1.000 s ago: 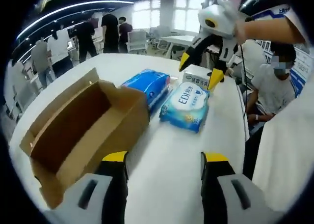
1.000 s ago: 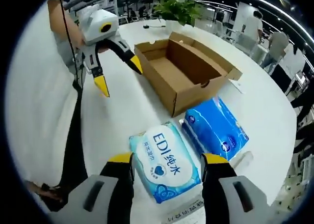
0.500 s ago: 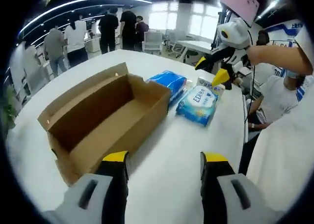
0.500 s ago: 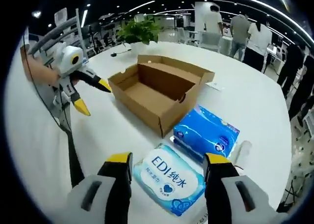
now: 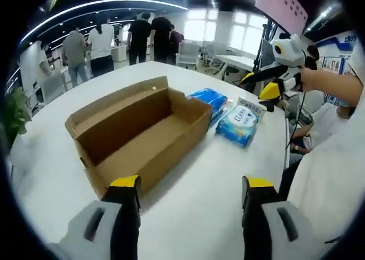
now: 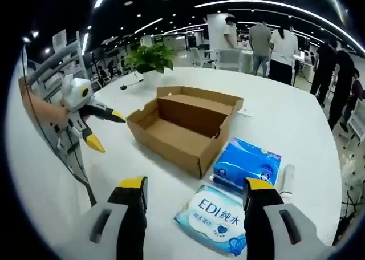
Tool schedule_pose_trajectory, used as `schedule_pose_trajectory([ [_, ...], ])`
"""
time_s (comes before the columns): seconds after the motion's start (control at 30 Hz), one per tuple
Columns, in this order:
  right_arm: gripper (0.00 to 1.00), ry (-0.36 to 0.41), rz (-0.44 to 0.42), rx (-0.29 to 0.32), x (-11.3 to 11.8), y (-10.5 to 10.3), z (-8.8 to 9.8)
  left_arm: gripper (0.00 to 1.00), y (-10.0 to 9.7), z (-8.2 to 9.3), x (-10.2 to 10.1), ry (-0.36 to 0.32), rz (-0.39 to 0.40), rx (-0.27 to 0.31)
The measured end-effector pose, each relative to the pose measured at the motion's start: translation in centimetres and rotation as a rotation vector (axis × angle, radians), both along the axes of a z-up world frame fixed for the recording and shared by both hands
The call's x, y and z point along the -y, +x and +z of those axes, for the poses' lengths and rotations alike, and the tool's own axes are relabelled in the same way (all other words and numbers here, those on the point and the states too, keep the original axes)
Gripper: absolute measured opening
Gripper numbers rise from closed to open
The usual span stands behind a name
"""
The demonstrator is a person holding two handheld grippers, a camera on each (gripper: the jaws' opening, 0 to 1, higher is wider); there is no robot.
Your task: Operate the shoe box by opening the lid, removing the specified soft item, and placing it in the target area until the item is outside and the box remains undamaged.
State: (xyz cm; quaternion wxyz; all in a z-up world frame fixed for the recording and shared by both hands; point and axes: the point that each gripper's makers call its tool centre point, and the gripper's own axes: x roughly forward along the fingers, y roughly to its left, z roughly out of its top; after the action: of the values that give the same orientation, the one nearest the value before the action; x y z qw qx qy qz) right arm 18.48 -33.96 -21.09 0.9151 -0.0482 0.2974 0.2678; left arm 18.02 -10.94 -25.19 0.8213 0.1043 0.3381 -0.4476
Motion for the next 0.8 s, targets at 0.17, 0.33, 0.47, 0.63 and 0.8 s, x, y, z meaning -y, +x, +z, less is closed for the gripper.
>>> schedule_pose_trajectory([
  [0.17, 0.71, -0.081, -0.065, -0.007, 0.7, -0.2, -0.3, 0.69, 1.0, 1.9, -0.9, -0.074, 0.097, 0.039],
  [0.33, 0.73, -0.031, -0.07, 0.035, -0.4, 0.3, 0.3, 0.84, 1.0, 2.1, -1.9, -0.099, 0.114, 0.026],
  [0.47, 0.74, -0.033, -0.056, 0.066, -1.2, 0.6, 1.1, 0.91, 1.4, 2.7, -2.6, -0.188, 0.182, -0.008],
  [0.63, 0.71, -0.102, 0.057, 0.086, -3.1, 0.9, 2.4, 0.99, 2.0, 4.4, -4.0, -0.31, 0.247, -0.047],
  [0.8, 0.44, -0.225, 0.192, 0.017, -4.2, 0.5, 3.3, 0.91, 2.2, 5.0, -6.4, -0.356, 0.304, -0.116],
])
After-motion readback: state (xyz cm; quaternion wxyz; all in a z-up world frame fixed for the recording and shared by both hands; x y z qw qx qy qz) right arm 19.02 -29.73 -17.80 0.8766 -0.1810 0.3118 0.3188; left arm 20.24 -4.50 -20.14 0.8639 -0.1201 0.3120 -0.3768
